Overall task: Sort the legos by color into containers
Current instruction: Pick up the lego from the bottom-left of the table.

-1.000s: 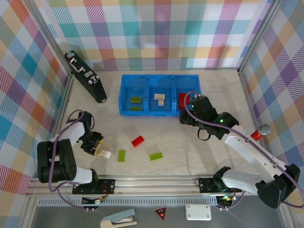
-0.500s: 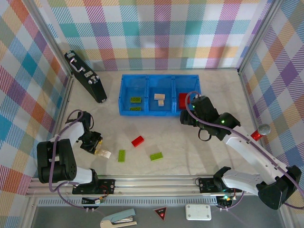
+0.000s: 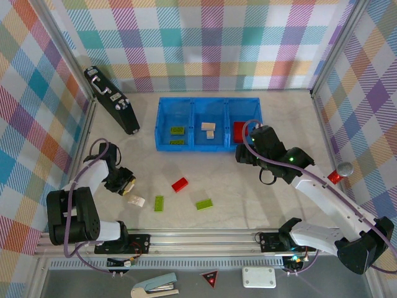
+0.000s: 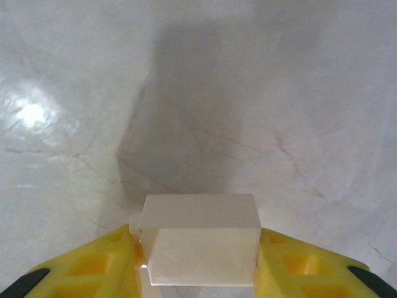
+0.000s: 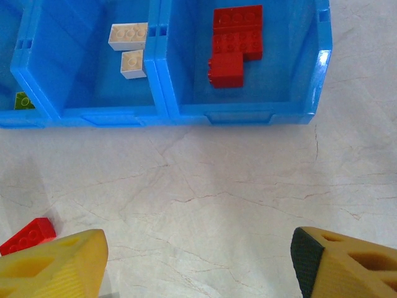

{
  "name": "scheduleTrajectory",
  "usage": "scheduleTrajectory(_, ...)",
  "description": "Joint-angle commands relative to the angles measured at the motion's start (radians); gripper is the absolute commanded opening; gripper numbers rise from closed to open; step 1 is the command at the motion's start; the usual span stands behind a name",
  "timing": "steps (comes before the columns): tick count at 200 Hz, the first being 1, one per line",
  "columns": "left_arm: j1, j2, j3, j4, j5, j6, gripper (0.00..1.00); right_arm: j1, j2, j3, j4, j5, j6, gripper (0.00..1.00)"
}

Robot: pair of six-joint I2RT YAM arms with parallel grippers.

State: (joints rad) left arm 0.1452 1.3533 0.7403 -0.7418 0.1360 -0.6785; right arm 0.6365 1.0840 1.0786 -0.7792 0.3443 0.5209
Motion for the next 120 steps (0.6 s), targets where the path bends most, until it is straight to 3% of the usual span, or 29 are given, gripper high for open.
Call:
scheduleTrajectory(1, -0.013, -0.017, 0.065, -0.016, 0.023, 0.156, 0.28, 0.008, 0.01, 0.018, -0.021, 0.01, 0.017, 0.78)
scheduleTrajectory(62, -0.165, -0.02, 0.148, -0.049, -0.092, 0.304, 0.28, 0.01, 0.026, 0.03, -0.066, 0.029, 0.013, 0.79)
scheduleTrajectory(120, -0.4, 0.026, 0.269, -0.081, -0.23, 0.289, 0.29, 0.011, 0.043, 0.024, -0.101, 0.034, 0.011, 0.78)
